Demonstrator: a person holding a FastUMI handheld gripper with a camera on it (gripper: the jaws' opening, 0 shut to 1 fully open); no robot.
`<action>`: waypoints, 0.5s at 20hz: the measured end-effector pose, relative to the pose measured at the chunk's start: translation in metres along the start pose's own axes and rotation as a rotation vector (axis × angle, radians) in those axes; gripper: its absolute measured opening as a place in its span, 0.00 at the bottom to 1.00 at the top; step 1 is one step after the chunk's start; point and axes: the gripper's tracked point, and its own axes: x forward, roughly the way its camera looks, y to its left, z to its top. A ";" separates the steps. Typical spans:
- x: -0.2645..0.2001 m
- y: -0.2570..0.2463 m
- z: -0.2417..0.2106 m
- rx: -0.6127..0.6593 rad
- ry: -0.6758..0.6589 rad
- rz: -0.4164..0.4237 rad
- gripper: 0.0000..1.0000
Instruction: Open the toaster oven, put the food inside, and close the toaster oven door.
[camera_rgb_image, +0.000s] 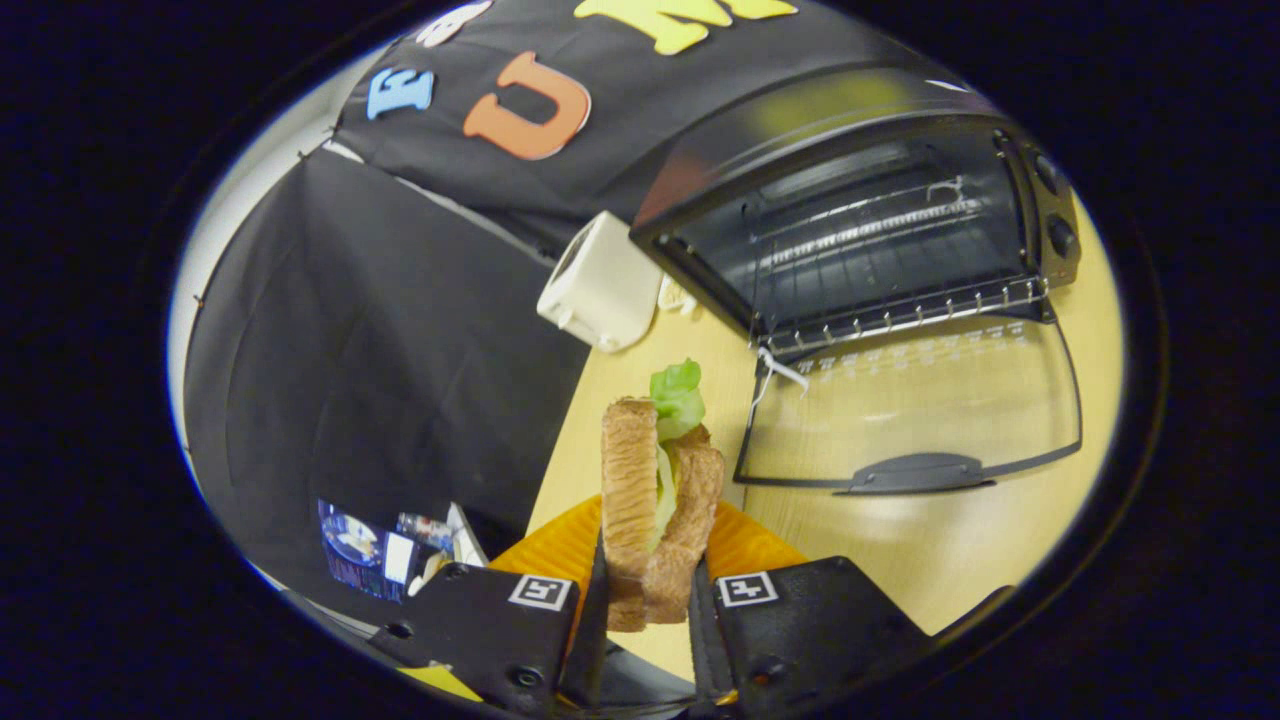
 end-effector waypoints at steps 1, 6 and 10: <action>-0.002 -0.008 0.011 0.021 -0.040 -0.003 0.39; 0.004 -0.044 0.055 0.197 -0.190 -0.003 0.39; 0.019 -0.084 0.108 0.324 -0.395 -0.033 0.39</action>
